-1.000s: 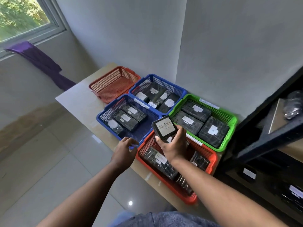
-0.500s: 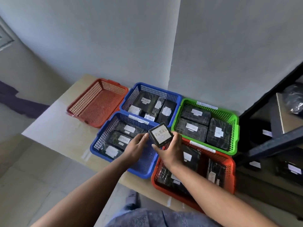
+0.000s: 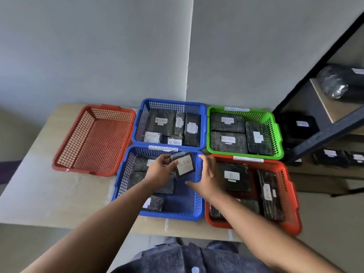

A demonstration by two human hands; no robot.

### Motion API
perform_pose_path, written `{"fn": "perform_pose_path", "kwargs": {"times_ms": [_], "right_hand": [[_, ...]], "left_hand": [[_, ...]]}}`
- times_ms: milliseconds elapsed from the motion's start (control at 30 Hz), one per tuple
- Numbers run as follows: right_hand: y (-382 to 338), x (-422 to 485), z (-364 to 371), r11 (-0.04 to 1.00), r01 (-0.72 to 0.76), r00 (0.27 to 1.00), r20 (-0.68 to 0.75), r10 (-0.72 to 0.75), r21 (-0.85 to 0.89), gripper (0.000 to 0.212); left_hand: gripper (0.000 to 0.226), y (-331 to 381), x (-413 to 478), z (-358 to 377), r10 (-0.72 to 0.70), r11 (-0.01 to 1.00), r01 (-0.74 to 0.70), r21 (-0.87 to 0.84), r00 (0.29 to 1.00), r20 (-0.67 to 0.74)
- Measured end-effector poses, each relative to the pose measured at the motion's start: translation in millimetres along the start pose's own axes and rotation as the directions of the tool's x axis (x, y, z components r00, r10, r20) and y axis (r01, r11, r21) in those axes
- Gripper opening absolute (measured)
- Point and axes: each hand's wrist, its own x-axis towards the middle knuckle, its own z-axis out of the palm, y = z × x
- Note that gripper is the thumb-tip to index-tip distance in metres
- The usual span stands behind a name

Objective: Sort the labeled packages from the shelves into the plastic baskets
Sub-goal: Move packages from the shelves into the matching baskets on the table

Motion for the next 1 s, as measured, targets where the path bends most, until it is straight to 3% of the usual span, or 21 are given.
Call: {"fn": "perform_pose_path", "kwargs": {"times_ms": [267,367,600,700,800,933,1000], "right_hand": [[13.2,23.2,-4.9,0.967,-0.240,0.961,0.117,0.249,-0.086,0.077],[13.6,21.3,-0.8,0.968,-0.234,0.963,0.117,0.244,-0.090,0.066],[19.6,15.2,3.6,0.970,-0.234,0.966,0.096,0.240,-0.073,0.071],[22.9,15.3,5.8,0.970,-0.235,0.967,0.090,0.240,-0.063,0.071],[24.1,15.9,7.7,0.971,-0.226,0.970,0.079,0.232,-0.071,0.069],[25.9,15.7,8.4,0.975,-0.213,0.973,0.070,0.218,-0.069,0.069],[27.3,16.4,8.3,0.974,-0.213,0.973,0.073,0.218,-0.071,0.069]], "left_hand": [[0.054,9.3,28.9,3.5,0.074,0.901,-0.127,0.415,0.987,0.140],[0.045,10.7,34.2,10.0,0.062,0.916,-0.124,0.382,0.983,0.170],[0.029,7.2,36.5,32.3,0.124,0.885,-0.180,0.429,0.980,0.154],[0.036,4.5,35.6,36.8,0.198,0.822,-0.249,0.513,0.968,0.152],[0.058,0.6,33.7,38.5,0.252,0.738,-0.338,0.584,0.941,0.225],[0.099,-4.5,33.6,39.9,0.284,0.505,-0.433,0.746,0.900,0.331],[0.105,-4.8,34.1,41.6,0.280,0.415,-0.451,0.790,0.890,0.361]]}}
